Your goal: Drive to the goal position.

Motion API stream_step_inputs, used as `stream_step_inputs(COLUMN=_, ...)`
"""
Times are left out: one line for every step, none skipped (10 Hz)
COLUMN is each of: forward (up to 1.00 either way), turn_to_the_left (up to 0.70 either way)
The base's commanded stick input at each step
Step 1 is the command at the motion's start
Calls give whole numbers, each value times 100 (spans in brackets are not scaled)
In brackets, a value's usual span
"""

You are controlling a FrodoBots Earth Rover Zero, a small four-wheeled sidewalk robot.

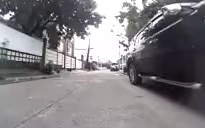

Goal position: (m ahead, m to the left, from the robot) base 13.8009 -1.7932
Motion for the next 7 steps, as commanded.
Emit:
stream_step_inputs(forward=100, turn_to_the_left=0)
stream_step_inputs(forward=100, turn_to_the_left=0)
stream_step_inputs(forward=100, turn_to_the_left=0)
stream_step_inputs(forward=100, turn_to_the_left=0)
stream_step_inputs(forward=100, turn_to_the_left=0)
stream_step_inputs(forward=100, turn_to_the_left=0)
stream_step_inputs(forward=100, turn_to_the_left=-18)
